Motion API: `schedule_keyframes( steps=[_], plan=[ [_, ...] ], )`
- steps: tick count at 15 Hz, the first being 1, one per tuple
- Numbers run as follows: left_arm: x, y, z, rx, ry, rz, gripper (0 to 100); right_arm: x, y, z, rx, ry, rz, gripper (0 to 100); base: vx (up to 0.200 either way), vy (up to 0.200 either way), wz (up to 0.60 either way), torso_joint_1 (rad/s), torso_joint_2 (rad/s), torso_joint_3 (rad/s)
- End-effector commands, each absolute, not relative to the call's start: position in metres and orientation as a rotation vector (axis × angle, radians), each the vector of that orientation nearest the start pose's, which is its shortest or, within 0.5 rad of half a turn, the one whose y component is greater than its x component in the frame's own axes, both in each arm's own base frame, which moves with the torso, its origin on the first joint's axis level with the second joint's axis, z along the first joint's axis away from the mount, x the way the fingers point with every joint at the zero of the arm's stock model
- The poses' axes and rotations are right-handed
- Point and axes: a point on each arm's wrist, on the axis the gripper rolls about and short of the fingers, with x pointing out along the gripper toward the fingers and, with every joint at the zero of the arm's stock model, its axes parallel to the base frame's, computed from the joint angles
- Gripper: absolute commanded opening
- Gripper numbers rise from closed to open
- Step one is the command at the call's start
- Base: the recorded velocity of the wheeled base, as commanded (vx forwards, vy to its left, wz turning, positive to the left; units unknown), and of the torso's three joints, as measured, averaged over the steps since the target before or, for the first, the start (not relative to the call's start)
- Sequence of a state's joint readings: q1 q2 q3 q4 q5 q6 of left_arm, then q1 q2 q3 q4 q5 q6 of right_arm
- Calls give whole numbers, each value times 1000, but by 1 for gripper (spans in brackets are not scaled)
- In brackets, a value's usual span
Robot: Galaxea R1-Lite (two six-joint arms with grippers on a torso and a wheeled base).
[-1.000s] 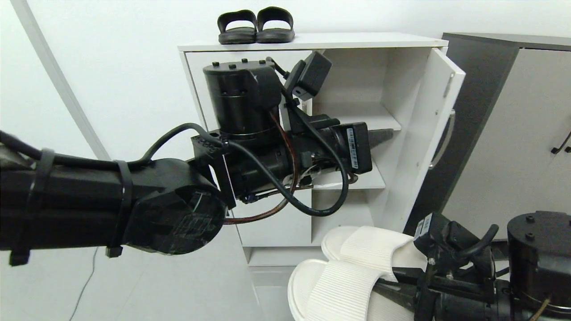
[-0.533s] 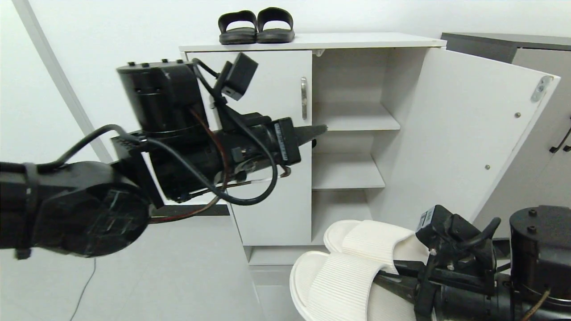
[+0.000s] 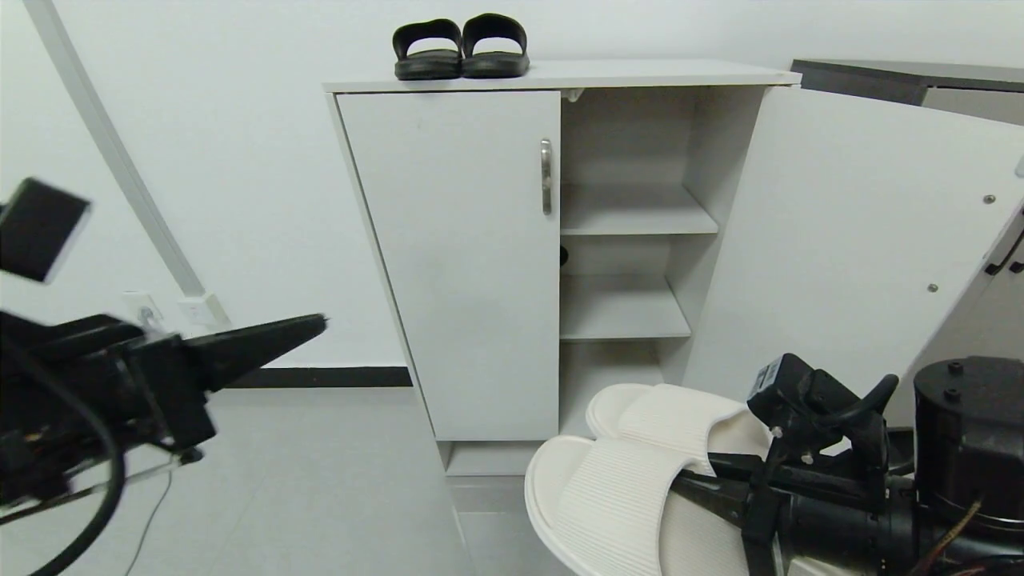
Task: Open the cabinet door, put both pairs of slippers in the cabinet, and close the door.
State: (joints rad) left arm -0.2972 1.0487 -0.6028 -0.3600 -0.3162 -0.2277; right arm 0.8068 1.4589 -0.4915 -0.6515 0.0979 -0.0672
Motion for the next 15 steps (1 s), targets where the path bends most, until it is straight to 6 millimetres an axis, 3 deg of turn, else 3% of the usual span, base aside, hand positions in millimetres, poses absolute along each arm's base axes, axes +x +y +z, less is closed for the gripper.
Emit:
schedule_keyframes(
  steps=[1,6,7,8,11,15],
  plan=[
    [66,-17,222,-167,117,-374,0,156,165,163,-179,286,905,0,0,0,0,0,0,0],
    [25,0,157,-118,93,23,0,157,165,163,-177,288,901,0,0,0,0,0,0,0],
    [24,0,154,-113,95,37,0,157,165,163,-177,288,901,0,0,0,0,0,0,0],
    [15,4,129,-75,106,122,0,158,166,162,-178,289,901,0,0,0,0,0,0,0],
    [1,5,103,-44,73,315,0,160,168,160,-182,300,901,0,0,0,0,0,0,0],
    [-17,2,80,-30,58,245,0,161,170,159,-185,305,904,0,0,0,0,0,0,0]
  ],
)
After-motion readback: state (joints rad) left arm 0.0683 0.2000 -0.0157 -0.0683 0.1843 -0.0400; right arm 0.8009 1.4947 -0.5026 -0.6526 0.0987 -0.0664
